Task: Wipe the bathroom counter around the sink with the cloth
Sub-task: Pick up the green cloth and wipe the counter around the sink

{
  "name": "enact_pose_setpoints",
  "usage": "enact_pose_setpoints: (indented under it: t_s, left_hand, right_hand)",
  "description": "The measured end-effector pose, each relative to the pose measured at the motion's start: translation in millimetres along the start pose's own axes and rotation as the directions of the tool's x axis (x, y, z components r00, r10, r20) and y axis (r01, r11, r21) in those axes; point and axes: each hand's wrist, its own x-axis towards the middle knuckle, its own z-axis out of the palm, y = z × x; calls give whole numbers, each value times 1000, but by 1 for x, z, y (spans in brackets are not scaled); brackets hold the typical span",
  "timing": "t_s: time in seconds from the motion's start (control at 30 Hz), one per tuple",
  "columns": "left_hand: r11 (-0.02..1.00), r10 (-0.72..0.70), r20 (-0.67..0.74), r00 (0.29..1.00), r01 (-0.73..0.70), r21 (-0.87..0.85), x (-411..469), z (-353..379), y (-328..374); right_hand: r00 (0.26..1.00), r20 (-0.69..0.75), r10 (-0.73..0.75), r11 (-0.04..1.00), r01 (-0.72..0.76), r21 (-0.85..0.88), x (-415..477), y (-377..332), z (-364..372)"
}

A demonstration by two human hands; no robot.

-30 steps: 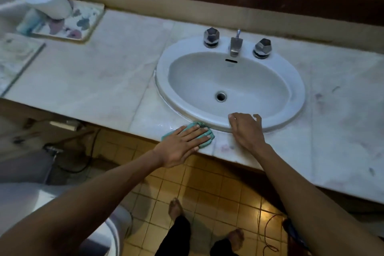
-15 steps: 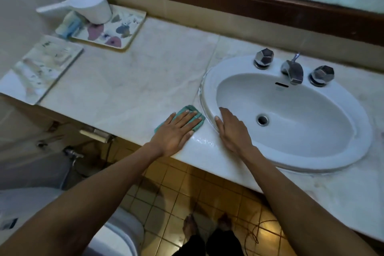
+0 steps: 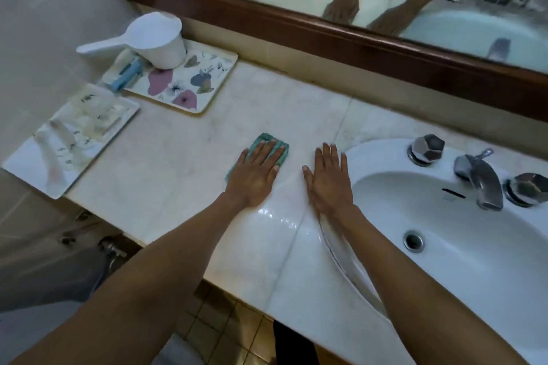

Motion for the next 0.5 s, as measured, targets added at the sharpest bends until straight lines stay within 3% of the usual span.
enact_pose_setpoints:
  t_s: [0.23, 0.5]
  left_hand:
    - [997, -74, -61, 995, 73, -15, 86, -6, -27]
    - [998, -63, -112, 992, 66, 20, 136, -7, -45]
  right_hand:
    - [998, 53, 19, 1000, -18, -13, 80, -6, 0]
    - [998, -32, 45, 999, -44, 33, 107, -16, 20]
